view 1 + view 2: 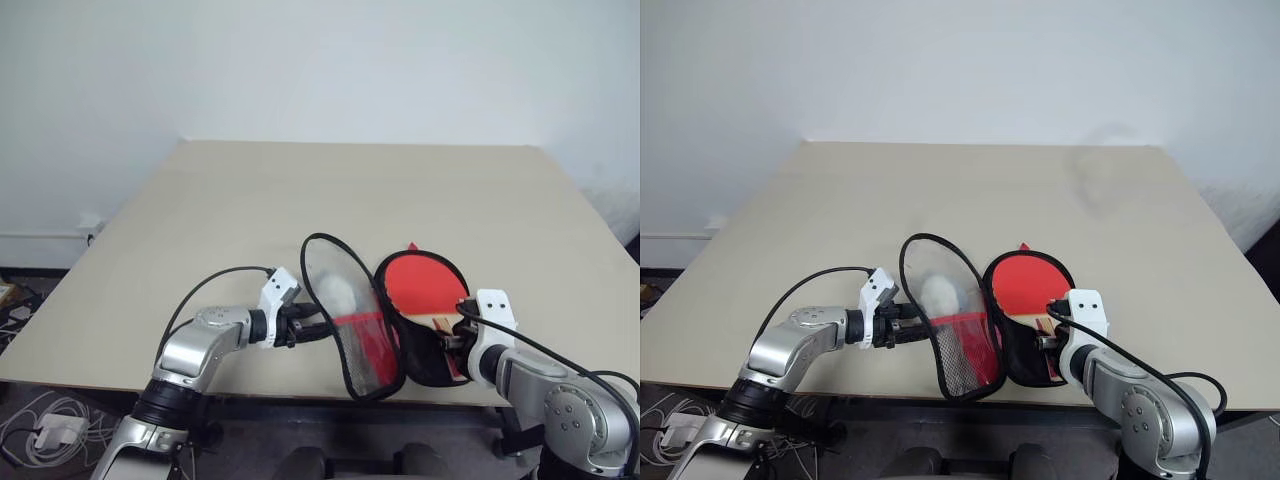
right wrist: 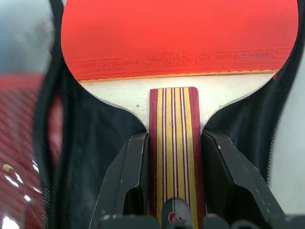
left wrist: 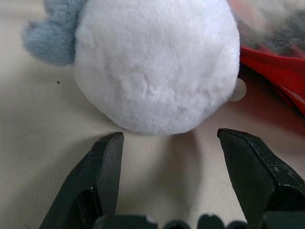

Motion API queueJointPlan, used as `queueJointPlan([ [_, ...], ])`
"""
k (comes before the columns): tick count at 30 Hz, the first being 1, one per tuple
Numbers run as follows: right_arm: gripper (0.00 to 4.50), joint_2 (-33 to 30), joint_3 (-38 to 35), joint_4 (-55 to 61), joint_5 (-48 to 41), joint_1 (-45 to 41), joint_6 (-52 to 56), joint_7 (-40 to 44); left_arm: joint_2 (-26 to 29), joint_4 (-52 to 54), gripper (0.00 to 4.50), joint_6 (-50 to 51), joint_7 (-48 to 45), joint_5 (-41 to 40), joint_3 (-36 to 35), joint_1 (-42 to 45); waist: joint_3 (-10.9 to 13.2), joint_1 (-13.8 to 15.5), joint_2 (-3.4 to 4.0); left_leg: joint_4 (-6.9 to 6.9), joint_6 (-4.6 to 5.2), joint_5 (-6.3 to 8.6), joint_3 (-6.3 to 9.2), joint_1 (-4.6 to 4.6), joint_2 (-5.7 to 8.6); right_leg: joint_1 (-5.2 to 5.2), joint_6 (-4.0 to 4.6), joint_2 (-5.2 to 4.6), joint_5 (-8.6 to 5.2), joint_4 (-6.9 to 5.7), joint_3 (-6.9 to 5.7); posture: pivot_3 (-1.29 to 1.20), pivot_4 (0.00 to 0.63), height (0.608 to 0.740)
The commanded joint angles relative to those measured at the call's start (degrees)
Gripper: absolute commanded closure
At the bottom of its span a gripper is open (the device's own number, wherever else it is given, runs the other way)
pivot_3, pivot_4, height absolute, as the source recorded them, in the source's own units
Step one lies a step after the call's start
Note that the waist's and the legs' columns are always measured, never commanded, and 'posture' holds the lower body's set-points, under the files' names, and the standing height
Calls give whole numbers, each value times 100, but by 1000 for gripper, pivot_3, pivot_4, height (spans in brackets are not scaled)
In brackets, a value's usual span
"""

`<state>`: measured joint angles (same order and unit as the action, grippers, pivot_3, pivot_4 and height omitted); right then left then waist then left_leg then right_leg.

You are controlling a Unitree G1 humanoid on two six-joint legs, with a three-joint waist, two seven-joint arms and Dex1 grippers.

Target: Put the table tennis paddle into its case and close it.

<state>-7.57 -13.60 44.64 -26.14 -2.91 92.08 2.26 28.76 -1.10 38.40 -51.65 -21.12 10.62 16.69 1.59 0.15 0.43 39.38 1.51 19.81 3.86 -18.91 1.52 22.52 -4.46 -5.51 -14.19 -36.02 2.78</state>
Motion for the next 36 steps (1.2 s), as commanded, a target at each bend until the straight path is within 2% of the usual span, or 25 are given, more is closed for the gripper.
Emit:
queueJointPlan([
  [1, 3304, -19, 0, 161, 125, 13, 42, -1, -9, 7, 1119, -99, -64, 40, 9, 107, 0, 1, 0, 0, 0, 0, 1, 0, 0, -1, 0, 0, 0, 0, -2, 0, 0, 716],
  [9, 3304, 116, 269, -181, 467, -31, -338, -70, 18, -4, 1119, -172, -107, 71, -6, 39, -1, -2, -2, 0, 0, 0, 2, 3, 0, -3, 0, 0, 0, 1, -3, 0, 0, 716],
  [14, 1679, 92, 321, -298, 579, -85, -581, -8, 61, -2, 1119, -195, -120, 82, -35, -12, -1, -3, -2, 0, 0, 0, 1, 6, 0, -5, 0, 0, 0, 1, -2, 0, 0, 716],
  [19, 27, -170, 159, 181, 164, -94, -591, 613, 69, -21, 1119, -215, -112, 87, -46, -18, -1, -3, -1, 0, 0, 0, 1, 6, 0, -5, 0, 0, 0, 1, -1, 0, 0, 716],
  [23, 27, -743, -1268, 836, -919, -260, -862, 1963, 28, 105, 1119, -6, -185, -112, -74, -33, 1, -2, 0, 1, 1, 1, 2, 4, 1, -7, -1, -1, 0, 4, -2, 0, 0, 716],
  [27, 27, -1161, -2418, 590, -1804, -829, -966, 2533, 202, 327, 1119, 204, -578, -308, -7, -33, 2, -15, -4, -1, 18, 10, 2, 12, -4, -17, -1, 3, 0, 9, -4, 0, 0, 716],
  [30, 27, -1268, -2688, 299, -1987, -1141, -1201, 2418, 420, 427, 1119, 153, -949, -289, 136, -29, 2, -15, -4, -5, 23, 13, 2, 12, -10, -13, 0, 9, 0, 7, -4, 0, 0, 716],
  [33, 27, -1232, -2641, 63, -1916, -1214, -1530, 2148, 520, 569, 1119, 103, -1196, -318, 240, 45, 2, -1, -3, -5, 8, 4, -1, 10, -12, -12, 0, 11, 0, 8, -2, 0, 0, 716],
  [36, 27, -1063, -2434, -283, -1620, -1213, -1915, 1689, 169, 610, 1119, 201, -1035, -410, 214, 388, 2, 19, -4, -2, 4, 2, -3, 9, -4, -14, 0, 1, 0, 8, 0, 0, 0, 716],
])
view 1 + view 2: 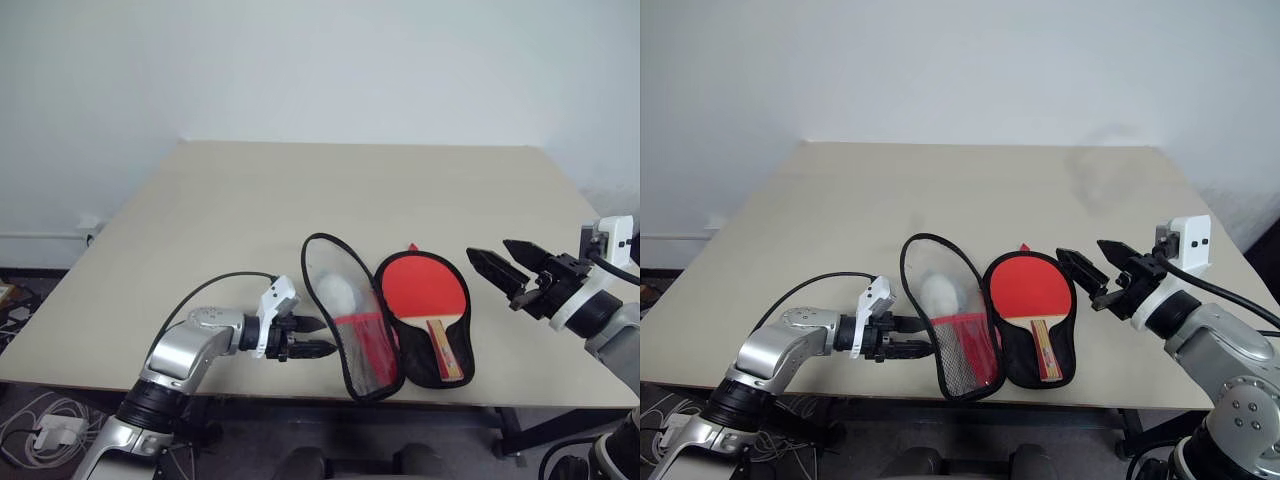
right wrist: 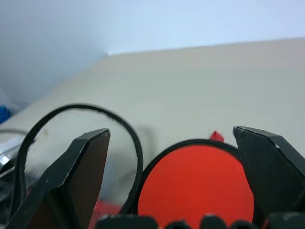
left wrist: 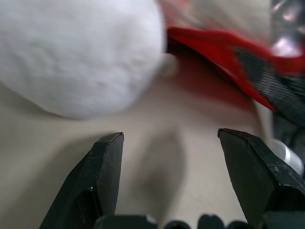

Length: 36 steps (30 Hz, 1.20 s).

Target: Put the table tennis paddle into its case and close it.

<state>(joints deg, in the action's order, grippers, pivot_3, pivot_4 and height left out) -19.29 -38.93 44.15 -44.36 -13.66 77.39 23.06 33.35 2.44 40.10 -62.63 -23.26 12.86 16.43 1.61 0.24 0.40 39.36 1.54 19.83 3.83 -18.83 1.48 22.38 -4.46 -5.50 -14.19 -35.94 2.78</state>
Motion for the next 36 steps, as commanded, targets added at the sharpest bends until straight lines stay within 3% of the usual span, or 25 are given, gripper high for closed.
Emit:
queueJointPlan([
  [1, 27, 174, 132, -346, 255, -144, -575, -528, -446, 293, 1119, 147, 114, -280, -21, 570, 1, 32, -4, 4, 0, 0, 1, -1, 2, -2, 0, -2, 0, 0, -1, 0, 0, 716],
  [5, 27, 376, 55, -718, 322, -325, -1012, -1063, -1024, 390, 1119, 541, 368, -346, 154, 1080, 1, 23, -4, 25, -1, 0, 4, -21, 7, 10, -2, -5, 1, -8, -4, 0, 0, 716],
  [8, 27, 423, -115, -936, 145, -468, -1278, -1281, -1611, -135, 1119, 596, 919, 29, 448, 1502, 0, 24, -1, 25, -1, -1, 2, -22, 8, 12, -2, -5, 1, -8, 0, 0, 0, 716],
  [14, 27, 470, 84, -1115, 68, -412, -1577, -1593, -1876, -266, 1119, 713, 1006, 188, 895, 1625, 0, -37, 4, 21, -1, -1, -2, -21, 1, 18, -2, 4, 1, -13, 6, 0, 0, 716],
  [25, 27, 202, 989, -1290, 366, 152, -1949, -1629, -1764, 19, 1119, 3198, 1557, -485, 281, 1670, 0, -34, 7, 27, 0, -1, 0, -22, 2, 15, -2, 3, 1, -16, 6, 0, 0, 716],
  [36, 27, 141, 1388, -1536, 452, 153, -2253, -1733, -2702, -979, 1119, 4754, 2282, -859, -538, 2057, 1, -27, 6, 30, -1, -2, 2, -22, 4, 16, -2, 3, 1, -15, 4, 0, 0, 716],
])
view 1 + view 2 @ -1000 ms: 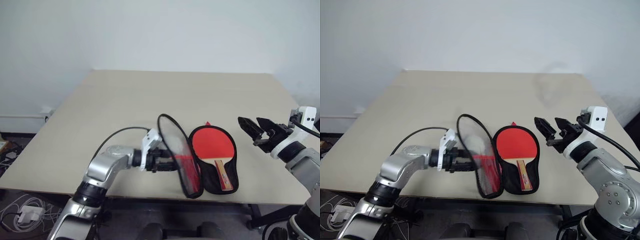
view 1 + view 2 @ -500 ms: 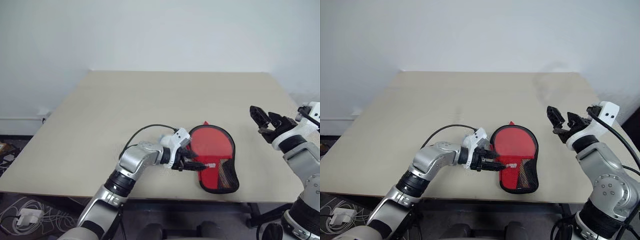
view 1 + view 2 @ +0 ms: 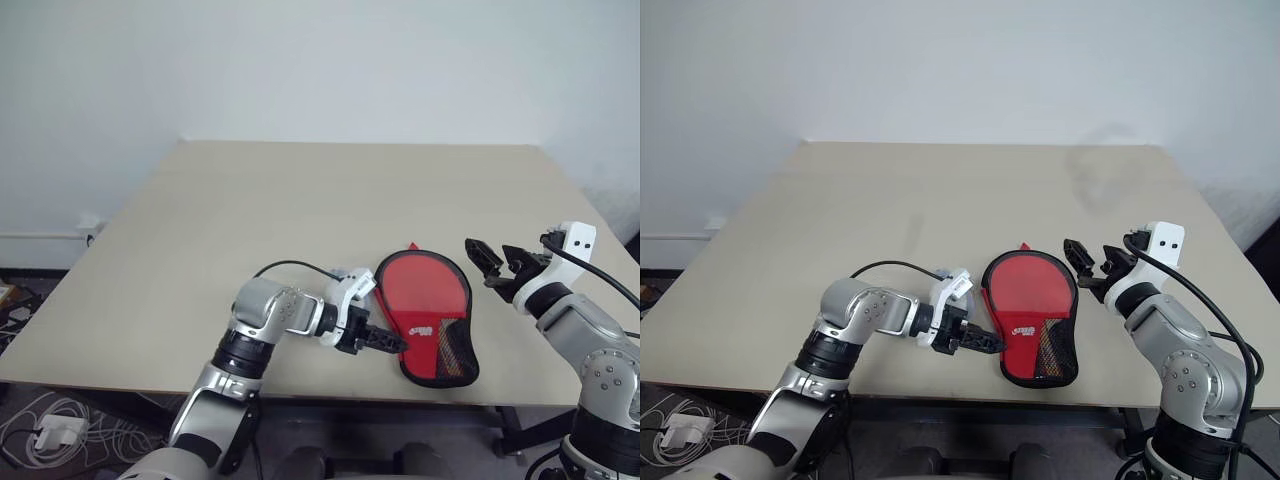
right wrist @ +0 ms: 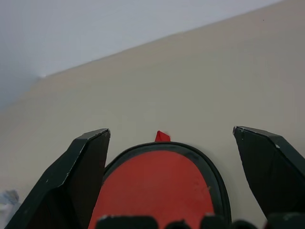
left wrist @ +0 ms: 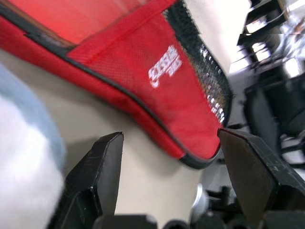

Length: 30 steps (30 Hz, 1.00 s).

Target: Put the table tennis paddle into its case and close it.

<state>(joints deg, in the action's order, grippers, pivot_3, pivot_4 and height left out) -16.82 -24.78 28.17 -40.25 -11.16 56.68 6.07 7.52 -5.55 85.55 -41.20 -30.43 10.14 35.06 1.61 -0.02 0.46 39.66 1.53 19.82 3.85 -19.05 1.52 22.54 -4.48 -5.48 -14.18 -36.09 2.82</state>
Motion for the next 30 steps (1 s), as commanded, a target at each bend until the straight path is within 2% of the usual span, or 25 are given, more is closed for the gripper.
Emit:
queueJointPlan([
  [1, 27, -111, -33, 47, 40, -91, -205, -48, -193, -327, 1119, 204, 200, -102, -289, 224, 0, 0, 0, 0, 0, 0, 1, 0, 0, 0, 0, 0, 0, 0, 0, 0, 0, 716],
  [11, 27, -57, 6, 30, 75, 11, -394, -245, -904, -1416, 1119, 92, 402, -111, -563, 523, -1, 21, 0, 0, -1, 0, 0, 0, 7, -4, 0, -8, 0, 4, -1, 0, 0, 716],
  [16, 27, -15, 14, 10, 105, 60, -480, -327, -1053, -1759, 1119, 141, 238, -220, -605, 665, -1, 17, 0, 0, -1, 0, 0, 0, 11, -4, 0, -12, 0, 5, -1, 0, 0, 716],
  [19, 0, 6, 20, 11, 117, 88, -510, -368, -1110, -1881, 1674, 82, 247, -193, -535, 685, -1, 18, 0, 0, -1, 0, 0, -1, 11, -4, 0, -12, 0, 6, -1, 0, 0, 716],
  [26, 0, 49, -38, -33, 61, 129, -493, -486, -1154, -2025, 4225, 82, 358, -178, -638, 729, -1, 15, 0, 0, -1, 0, -1, 0, 11, -3, 0, -13, 0, 5, -1, 0, 0, 716],
  [27, 0, 54, -42, -50, 53, 126, -491, -504, -1164, -2042, 4448, 94, 395, -166, -660, 733, -1, 15, 0, 0, -1, 0, 0, 0, 11, -3, 0, -13, 0, 5, -1, 0, 0, 716],
  [30, 0, 63, -48, -105, 59, 116, -504, -568, -1201, -2143, 4448, 90, 479, -133, -685, 755, -1, 15, 0, 0, -1, 0, 0, 0, 11, -4, 0, -13, 0, 5, -1, 0, 0, 716],
])
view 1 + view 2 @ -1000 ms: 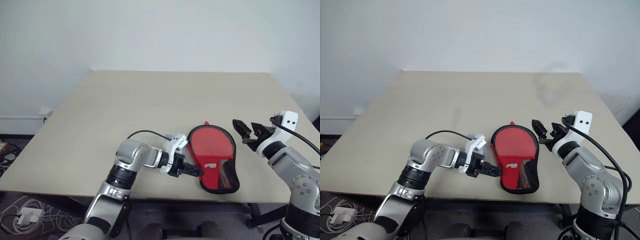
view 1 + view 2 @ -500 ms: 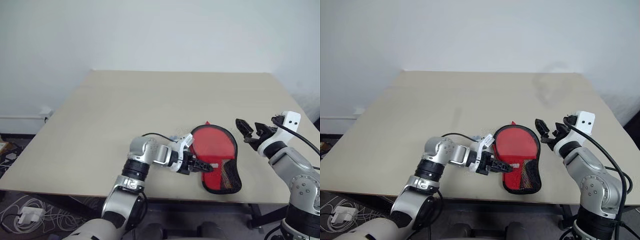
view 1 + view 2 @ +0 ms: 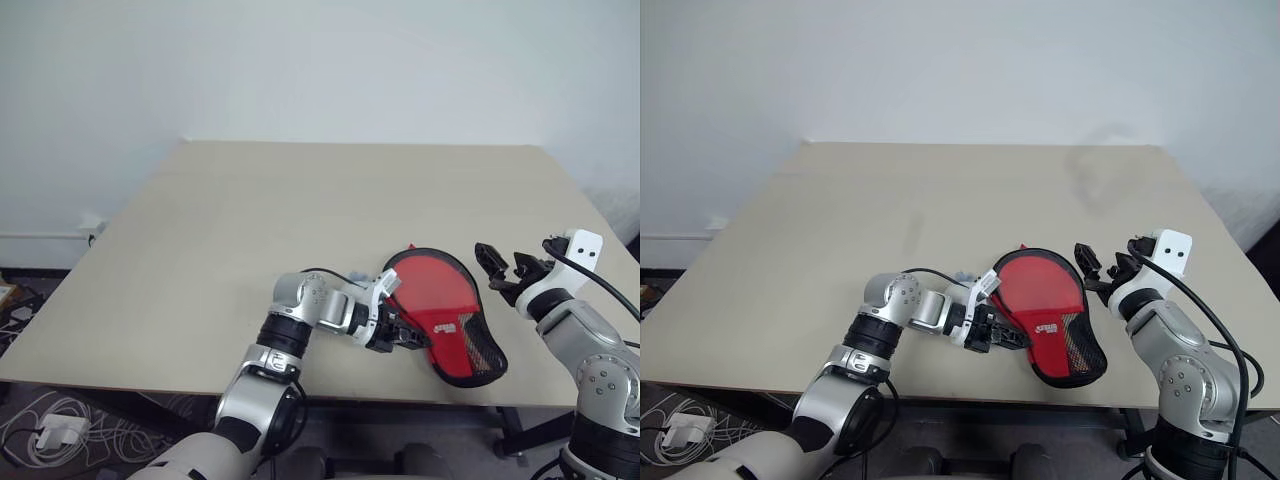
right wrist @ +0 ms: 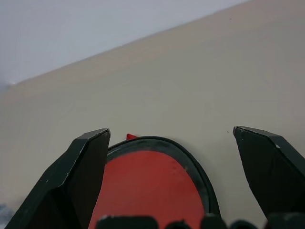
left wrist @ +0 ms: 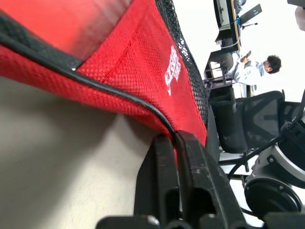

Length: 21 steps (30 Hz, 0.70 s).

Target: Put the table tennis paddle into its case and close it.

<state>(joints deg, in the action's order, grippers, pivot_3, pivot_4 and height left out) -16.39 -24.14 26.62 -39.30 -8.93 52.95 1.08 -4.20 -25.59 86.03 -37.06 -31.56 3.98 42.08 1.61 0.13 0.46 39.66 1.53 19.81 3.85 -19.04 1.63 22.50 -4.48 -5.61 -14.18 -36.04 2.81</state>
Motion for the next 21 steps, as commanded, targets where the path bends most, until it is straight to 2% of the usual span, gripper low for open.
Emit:
queueJointPlan([
  [1, 0, 26, -125, 25, -28, -118, -140, -102, -43, -178, 4448, 19, 79, -15, -58, 62, 0, 0, 0, 0, 0, 0, 0, 0, 0, 0, 0, 0, 0, 0, 0, 0, 0, 716],
  [8, 0, 24, -222, -90, -49, -172, -129, -252, -222, -432, 4448, -12, 266, 10, -166, 133, 0, 1, 1, 0, 0, 0, -1, 0, 0, -1, 0, -1, 0, 0, 1, 0, 0, 716],
  [13, 0, 25, -178, -9, -98, -145, -95, -237, -117, -358, 4448, 121, 291, -59, -229, 119, -1, -1, 1, 0, 0, 0, 0, 1, 0, 0, 0, 0, 0, -1, 1, 0, 0, 716],
  [18, 0, -42, -44, 116, -63, -64, -26, -196, 451, 85, 4448, 594, 35, -351, -30, 20, -2, -34, 4, -2, 0, 0, -1, 1, -4, 4, 0, 4, 0, -5, 2, 0, 0, 716],
  [21, 0, -80, -47, 102, -67, -66, -26, -187, 1120, 536, 4448, 647, -328, -999, 354, -144, -3, -116, 6, -7, -1, -1, -2, 1, -8, 9, 0, 8, 0, -9, 5, 0, 0, 716],
])
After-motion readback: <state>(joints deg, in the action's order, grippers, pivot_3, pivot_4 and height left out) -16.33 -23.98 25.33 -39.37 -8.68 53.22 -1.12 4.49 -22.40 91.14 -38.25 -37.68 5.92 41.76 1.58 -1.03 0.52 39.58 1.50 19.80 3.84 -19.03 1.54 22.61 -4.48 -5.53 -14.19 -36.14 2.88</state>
